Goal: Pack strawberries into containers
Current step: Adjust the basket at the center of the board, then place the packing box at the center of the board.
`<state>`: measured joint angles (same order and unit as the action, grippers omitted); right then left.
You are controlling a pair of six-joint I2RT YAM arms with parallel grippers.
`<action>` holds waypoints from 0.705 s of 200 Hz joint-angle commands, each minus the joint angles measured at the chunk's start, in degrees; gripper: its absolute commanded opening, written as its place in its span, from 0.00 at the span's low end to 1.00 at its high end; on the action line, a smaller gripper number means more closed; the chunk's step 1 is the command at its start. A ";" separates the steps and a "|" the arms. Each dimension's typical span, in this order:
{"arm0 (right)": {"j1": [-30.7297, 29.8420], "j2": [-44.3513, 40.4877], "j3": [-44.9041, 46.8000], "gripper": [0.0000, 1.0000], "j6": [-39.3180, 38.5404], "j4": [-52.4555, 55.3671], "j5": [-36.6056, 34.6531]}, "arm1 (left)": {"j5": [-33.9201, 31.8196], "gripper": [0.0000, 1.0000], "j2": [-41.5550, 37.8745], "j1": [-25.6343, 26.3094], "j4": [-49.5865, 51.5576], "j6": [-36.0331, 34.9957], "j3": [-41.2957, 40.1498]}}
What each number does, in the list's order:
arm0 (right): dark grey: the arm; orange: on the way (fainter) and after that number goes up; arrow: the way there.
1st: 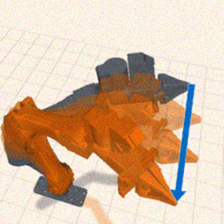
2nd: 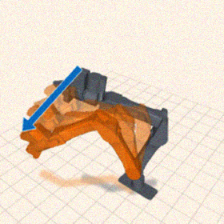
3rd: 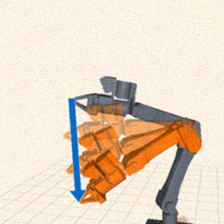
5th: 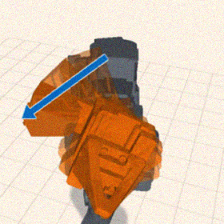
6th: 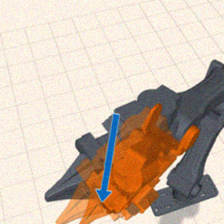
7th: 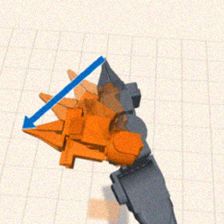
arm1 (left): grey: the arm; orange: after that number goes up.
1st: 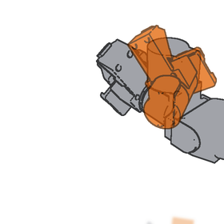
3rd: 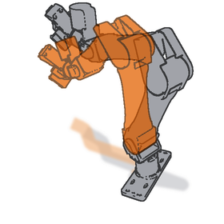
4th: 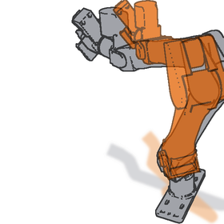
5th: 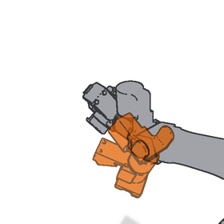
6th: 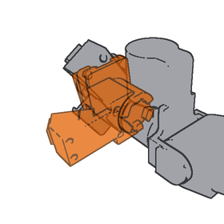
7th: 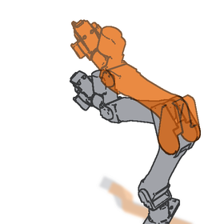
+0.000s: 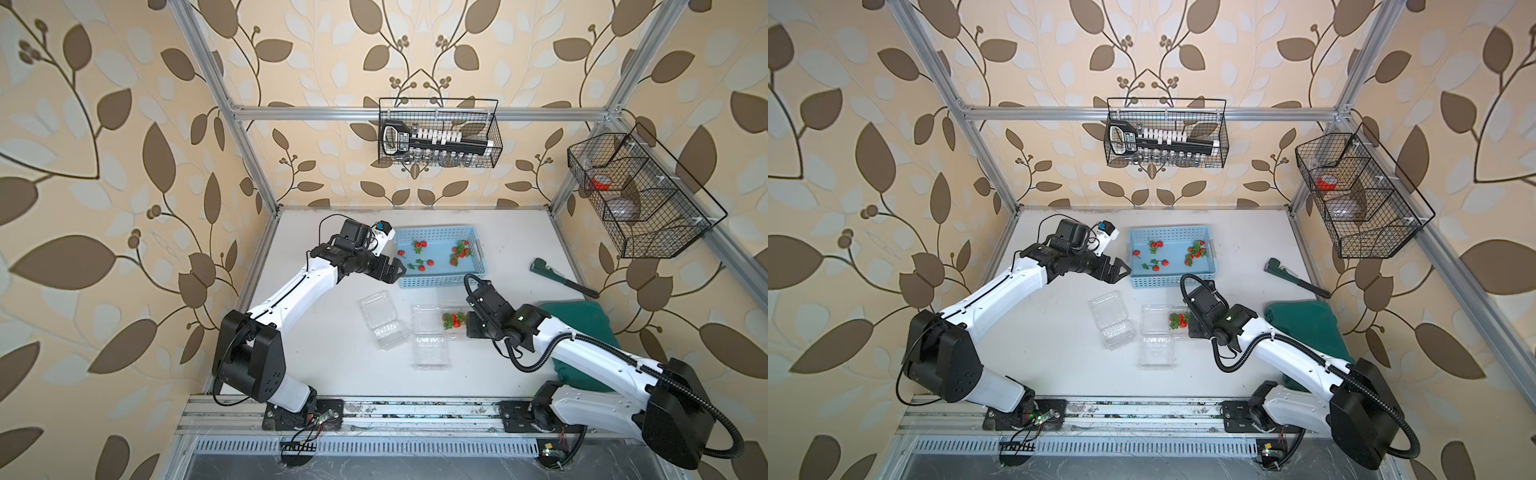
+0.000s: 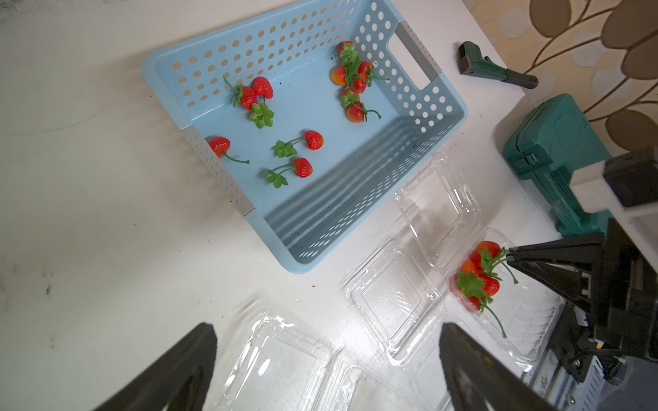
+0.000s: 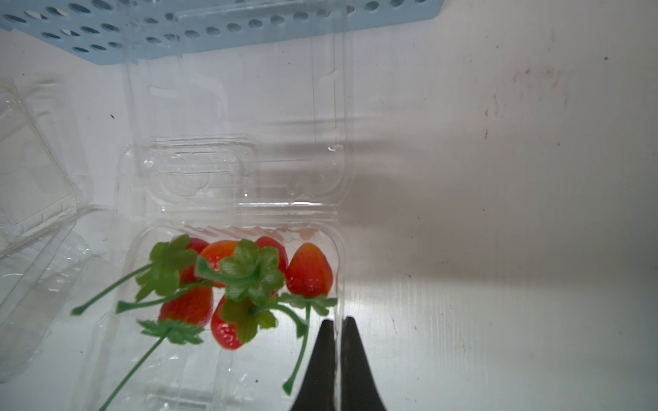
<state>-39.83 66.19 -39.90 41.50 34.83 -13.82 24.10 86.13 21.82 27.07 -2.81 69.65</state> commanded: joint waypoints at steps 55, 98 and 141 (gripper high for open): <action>0.05 -5.30 1.46 0.01 -0.66 4.59 -0.98 | 0.89 0.99 -0.35 0.41 0.36 -0.55 1.98; 3.20 -2.38 0.35 0.01 -4.00 0.13 -2.25 | 0.84 0.99 -0.34 0.50 0.38 -0.58 1.86; 8.19 4.34 -0.71 0.01 -8.92 -8.29 -0.95 | 0.69 0.99 -0.57 0.59 0.55 -0.72 1.94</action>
<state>-33.56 67.77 -38.63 36.29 32.21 -14.59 24.05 86.13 21.82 27.27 -2.83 69.65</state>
